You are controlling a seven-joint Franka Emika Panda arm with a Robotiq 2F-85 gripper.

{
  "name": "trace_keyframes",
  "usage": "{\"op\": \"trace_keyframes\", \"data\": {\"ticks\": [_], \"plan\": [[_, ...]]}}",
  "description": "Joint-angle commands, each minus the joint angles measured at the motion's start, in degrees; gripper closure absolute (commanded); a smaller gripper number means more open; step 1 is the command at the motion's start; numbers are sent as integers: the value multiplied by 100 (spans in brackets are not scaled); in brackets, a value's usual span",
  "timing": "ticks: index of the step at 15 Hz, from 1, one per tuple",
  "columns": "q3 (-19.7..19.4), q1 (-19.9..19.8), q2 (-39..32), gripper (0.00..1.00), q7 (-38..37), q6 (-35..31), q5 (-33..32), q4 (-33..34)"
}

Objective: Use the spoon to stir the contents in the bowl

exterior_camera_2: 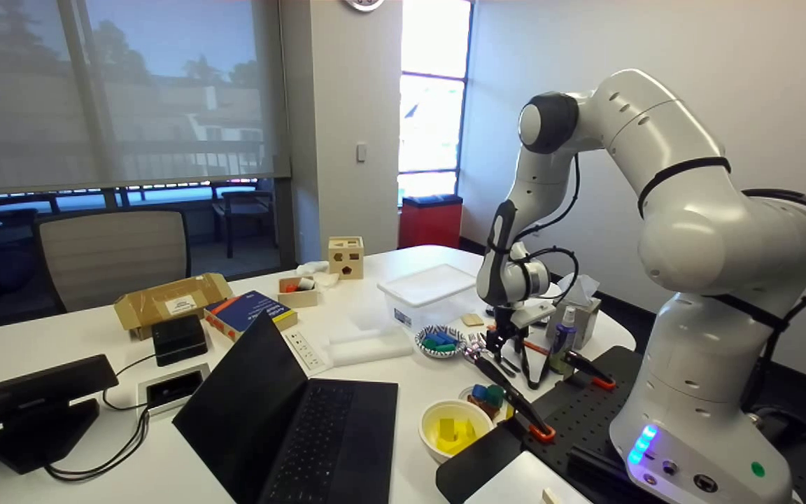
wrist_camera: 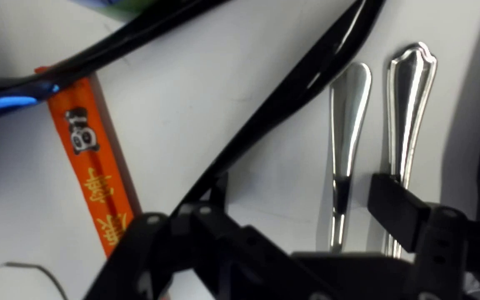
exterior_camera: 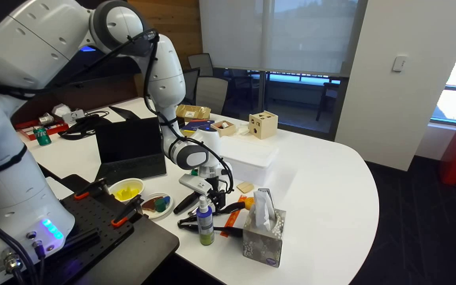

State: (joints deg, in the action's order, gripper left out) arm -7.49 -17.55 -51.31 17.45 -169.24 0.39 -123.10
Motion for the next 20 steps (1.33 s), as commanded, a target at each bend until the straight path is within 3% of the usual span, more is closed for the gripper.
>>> {"op": "trace_keyframes", "data": {"ticks": [1, 2, 4, 12, 14, 20], "plan": [[-61, 54, -106, 32, -263, 91, -193, 111], [-64, 57, -128, 27, -262, 89, -196, 132], [-47, 54, -119, 34, -255, 85, -193, 127], [-52, 59, -104, 96, -256, 42, -192, 107], [-49, 69, -96, 100, -258, 36, -193, 94], [-39, 113, -58, 98, -271, 47, -192, 103]]}}
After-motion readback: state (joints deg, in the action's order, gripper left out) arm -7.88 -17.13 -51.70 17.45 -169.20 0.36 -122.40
